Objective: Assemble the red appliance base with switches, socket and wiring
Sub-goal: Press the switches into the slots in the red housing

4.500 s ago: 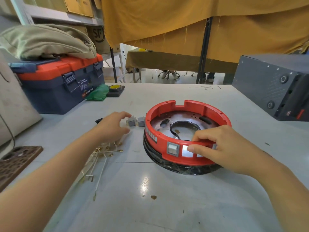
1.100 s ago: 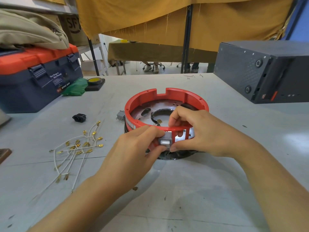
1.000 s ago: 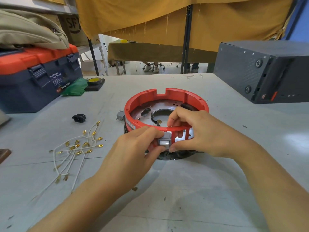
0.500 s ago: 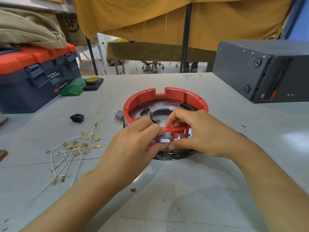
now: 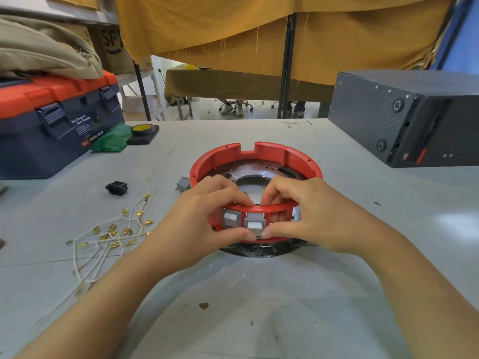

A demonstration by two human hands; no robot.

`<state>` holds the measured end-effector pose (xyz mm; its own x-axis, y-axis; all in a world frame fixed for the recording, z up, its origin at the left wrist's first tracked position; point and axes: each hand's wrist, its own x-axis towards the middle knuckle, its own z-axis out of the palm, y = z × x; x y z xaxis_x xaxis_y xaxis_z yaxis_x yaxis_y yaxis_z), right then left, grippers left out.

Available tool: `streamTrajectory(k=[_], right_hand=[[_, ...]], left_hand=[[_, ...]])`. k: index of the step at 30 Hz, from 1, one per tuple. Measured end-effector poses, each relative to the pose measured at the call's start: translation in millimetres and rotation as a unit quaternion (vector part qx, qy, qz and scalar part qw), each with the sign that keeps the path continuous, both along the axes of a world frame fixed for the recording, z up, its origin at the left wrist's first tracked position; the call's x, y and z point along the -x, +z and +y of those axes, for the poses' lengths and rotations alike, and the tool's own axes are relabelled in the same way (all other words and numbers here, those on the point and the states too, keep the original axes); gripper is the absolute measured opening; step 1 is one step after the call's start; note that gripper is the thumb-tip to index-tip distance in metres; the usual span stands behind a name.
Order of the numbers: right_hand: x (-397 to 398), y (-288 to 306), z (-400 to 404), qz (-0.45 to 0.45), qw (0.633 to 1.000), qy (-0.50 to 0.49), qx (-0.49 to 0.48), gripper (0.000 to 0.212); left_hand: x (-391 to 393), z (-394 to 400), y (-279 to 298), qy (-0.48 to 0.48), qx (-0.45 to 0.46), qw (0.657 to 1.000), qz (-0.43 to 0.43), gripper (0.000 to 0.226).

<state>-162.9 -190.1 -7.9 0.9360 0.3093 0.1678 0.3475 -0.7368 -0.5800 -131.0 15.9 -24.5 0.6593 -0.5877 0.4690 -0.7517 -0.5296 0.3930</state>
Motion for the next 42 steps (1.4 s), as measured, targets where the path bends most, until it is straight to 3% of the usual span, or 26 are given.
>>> streamTrajectory(k=[23,27,31,42], right_hand=[[-2.0,-2.1,2.4,-0.017,0.999,-0.010,-0.031,0.026],[-1.3,-2.2,1.9,-0.017,0.999,-0.007,-0.032,0.026],[-1.4,-2.3,1.2,-0.018,1.000,-0.008,-0.024,0.026],[-1.6,-0.8,-4.0,0.012,0.999,0.012,-0.047,0.016]], left_hand=[[1.5,-3.4,-6.0,0.009,0.021,0.999,-0.027,0.041],[-0.4,-0.8,-4.3,-0.006,0.022,1.000,-0.012,0.041],[-2.5,1.2,-3.8,-0.014,0.079,0.996,0.032,0.030],[-1.8,0.8,-5.3,-0.018,0.094,0.995,0.026,0.028]])
